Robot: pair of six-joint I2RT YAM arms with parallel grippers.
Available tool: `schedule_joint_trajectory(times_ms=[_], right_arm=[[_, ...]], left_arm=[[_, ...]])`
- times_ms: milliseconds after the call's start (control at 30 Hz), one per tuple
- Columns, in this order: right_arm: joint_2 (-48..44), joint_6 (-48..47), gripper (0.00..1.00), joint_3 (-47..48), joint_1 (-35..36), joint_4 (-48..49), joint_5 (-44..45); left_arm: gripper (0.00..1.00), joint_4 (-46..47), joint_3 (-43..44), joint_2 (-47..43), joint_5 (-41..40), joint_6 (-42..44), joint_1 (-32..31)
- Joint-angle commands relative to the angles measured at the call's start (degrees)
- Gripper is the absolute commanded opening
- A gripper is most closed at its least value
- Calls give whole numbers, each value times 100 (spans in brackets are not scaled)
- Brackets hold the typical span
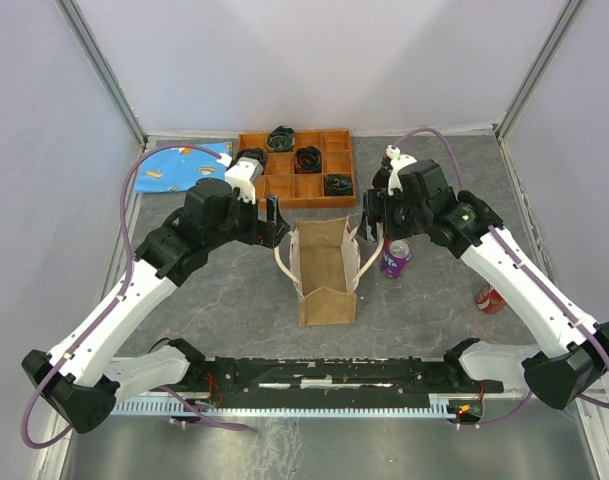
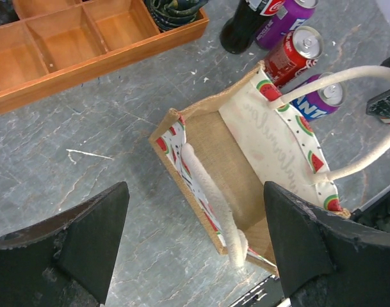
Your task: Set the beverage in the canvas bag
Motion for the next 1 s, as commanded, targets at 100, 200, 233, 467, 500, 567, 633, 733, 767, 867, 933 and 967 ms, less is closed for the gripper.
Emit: schedule_joint_trajectory(times_ms=[100,200,233,467,500,567,633,733,767,867,933,967], right_arm=[[-141,34,99,381,-8,707,257],[-134,-39,99,573,-22,972,798],[-86,-96,99,683,-22,1011,942],[440,-754,99,1402,-62,1327,1869],[486,-878,99,1328,-91,1505,2049],[574,-1039,99,1144,-199,1805,2341],[740,-1091,99,946,-309,2006,2607],[884,-1187,99,621,-419,2381,2615],[908,-1249,99,491,-423,2572,2593],[1039,-1354,99,271,-471,2921,2576],[1169,-1344,99,211,-525,3029,2570],[1214,-1333,99,168,-555,3108,2561]], left_arm=[[91,325,453,117,269,-373,86],[92,354,566,201,271,-395,135],[91,360,588,222,265,-396,140],[91,407,513,235,220,-378,208],[91,423,490,240,218,-380,227],[91,460,471,255,230,-380,248],[91,480,460,266,234,-372,265],[91,484,460,287,241,-348,284],[91,478,460,293,236,-345,291],[91,459,460,320,236,-343,314],[91,455,471,354,240,-334,329],[91,445,483,372,249,-334,330]])
